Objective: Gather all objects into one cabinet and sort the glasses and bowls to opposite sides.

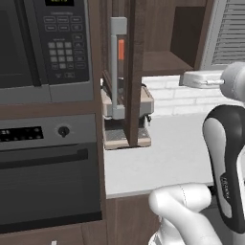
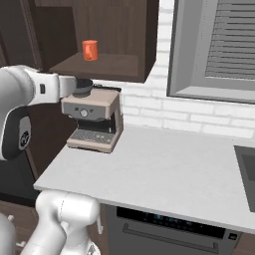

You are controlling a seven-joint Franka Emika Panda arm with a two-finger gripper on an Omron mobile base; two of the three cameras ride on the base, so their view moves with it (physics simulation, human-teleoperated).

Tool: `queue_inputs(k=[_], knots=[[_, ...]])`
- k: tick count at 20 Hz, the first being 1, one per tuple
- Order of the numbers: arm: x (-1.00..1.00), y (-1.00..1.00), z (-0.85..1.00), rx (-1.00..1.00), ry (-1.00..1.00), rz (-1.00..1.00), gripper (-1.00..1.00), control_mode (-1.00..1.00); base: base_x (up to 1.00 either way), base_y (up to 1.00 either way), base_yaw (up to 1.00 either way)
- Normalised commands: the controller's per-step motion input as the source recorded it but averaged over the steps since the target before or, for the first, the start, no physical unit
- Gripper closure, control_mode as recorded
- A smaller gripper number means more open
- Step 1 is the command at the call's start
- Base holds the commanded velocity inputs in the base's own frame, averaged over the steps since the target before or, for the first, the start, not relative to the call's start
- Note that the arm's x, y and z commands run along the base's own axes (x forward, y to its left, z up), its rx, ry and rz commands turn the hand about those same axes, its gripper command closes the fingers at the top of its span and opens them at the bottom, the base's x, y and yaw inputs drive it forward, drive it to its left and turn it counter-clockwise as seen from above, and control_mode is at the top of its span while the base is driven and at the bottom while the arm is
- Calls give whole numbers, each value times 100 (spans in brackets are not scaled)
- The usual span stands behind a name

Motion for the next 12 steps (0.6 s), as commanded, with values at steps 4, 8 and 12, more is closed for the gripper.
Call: queue_inputs(k=[4, 8, 12], knots=[[88, 5, 27, 3, 0, 0, -100, -100, 0, 0, 0], [44, 47, 6, -6, 3, 5, -100, -100, 0, 0, 0], [71, 30, 1, -8, 7, 8, -100, -100, 0, 0, 0]])
